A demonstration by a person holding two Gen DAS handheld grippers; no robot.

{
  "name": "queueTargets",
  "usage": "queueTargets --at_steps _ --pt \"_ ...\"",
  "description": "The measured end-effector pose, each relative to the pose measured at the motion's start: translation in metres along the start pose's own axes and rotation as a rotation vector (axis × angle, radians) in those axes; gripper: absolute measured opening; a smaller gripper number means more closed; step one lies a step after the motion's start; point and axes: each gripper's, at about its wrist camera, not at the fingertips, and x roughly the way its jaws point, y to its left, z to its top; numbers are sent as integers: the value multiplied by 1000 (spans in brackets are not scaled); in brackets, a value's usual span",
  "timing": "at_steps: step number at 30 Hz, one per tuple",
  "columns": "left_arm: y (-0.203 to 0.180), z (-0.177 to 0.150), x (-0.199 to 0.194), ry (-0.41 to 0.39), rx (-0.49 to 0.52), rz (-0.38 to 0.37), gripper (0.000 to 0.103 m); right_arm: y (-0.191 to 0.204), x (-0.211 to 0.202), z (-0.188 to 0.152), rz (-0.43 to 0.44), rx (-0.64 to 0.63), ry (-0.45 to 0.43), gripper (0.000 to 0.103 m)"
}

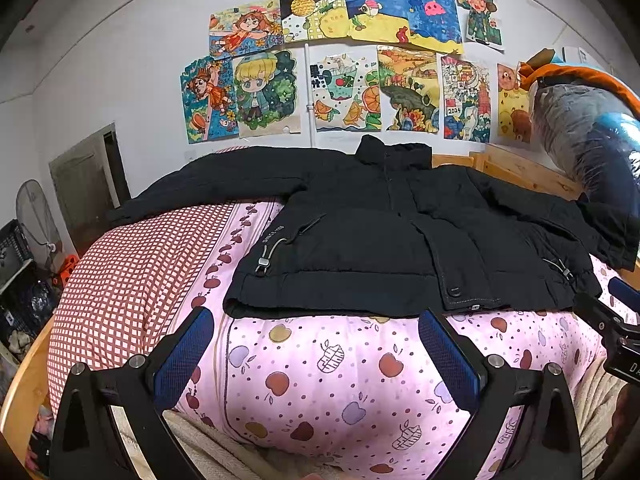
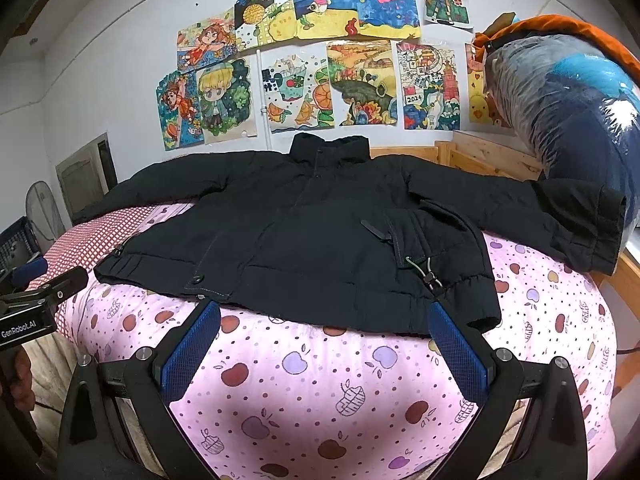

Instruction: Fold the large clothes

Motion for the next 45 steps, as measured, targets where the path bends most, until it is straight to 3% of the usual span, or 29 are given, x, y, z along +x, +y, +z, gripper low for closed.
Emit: queueTargets --at_steps 15,20,24,32,40,45 --pt "-1 1 -2 8 9 -15 103 -1 0 1 2 -3 3 102" --pt "-4 6 4 48 26 23 103 -1 1 1 -13 -11 22 102" --pt "-4 17 11 79 45 64 103 -5 1 6 -34 -26 34 102" --pt "4 45 21 69 37 59 103 -20 5 35 -23 -104 95 102" --pt "7 84 47 77 63 62 103 -55 9 64 -192 -45 56 102" --pt "-1 109 72 87 104 32 103 -87 26 79 -372 14 42 102"
